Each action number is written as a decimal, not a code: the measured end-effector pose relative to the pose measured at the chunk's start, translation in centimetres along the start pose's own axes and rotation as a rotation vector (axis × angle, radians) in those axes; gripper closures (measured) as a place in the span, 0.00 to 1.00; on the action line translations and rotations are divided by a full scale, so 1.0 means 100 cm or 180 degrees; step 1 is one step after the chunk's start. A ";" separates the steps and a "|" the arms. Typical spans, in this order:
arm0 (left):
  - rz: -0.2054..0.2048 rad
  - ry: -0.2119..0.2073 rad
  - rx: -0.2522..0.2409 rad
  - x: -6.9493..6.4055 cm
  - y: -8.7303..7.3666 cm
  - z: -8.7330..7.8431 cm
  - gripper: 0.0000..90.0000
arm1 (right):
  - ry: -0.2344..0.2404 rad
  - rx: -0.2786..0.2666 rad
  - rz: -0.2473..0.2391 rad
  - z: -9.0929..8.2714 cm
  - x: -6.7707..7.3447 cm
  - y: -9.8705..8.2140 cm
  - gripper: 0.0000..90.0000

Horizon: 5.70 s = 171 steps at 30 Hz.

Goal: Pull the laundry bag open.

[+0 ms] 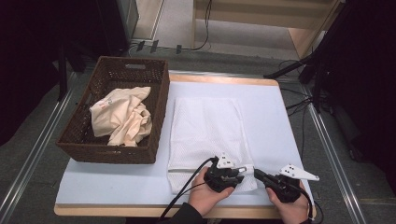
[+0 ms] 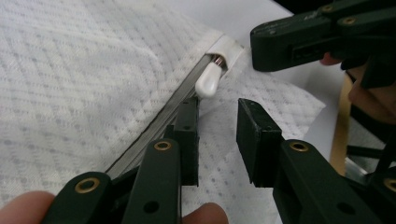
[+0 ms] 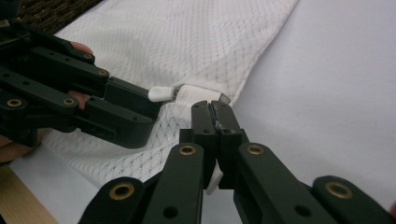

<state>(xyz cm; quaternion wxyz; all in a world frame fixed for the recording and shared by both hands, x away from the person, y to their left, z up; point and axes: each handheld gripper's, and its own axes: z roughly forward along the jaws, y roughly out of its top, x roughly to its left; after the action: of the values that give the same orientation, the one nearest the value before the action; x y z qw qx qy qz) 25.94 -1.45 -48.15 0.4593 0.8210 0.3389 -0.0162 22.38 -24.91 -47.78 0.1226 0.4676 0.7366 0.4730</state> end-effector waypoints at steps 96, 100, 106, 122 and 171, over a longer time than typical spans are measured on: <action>-0.1457 -0.0022 -0.0515 0.048 -0.035 -0.071 0.97 | -0.0003 -0.0328 0.0320 -0.007 0.010 0.015 0.98; -0.1283 0.0105 -0.0453 0.046 -0.042 -0.080 0.97 | 0.0086 -0.0234 0.0241 -0.002 0.014 0.011 0.98; -0.1274 0.0095 -0.0442 0.050 -0.043 -0.087 0.97 | 0.0162 -0.0158 0.0224 0.003 0.018 0.010 0.98; -0.1371 0.0463 -0.0465 0.058 -0.056 -0.111 0.97 | 0.0075 -0.0204 0.0155 0.001 0.018 0.009 0.98; -0.0640 0.1226 -0.0686 0.057 -0.094 -0.183 0.60 | -0.0171 -0.0087 0.0215 -0.005 -0.006 -0.001 0.50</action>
<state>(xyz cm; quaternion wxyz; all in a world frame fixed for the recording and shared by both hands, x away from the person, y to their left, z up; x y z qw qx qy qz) 19.79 18.90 -46.50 0.4672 0.7173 0.4999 0.1313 22.33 -25.70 -47.77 0.1327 0.5030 0.7103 0.4743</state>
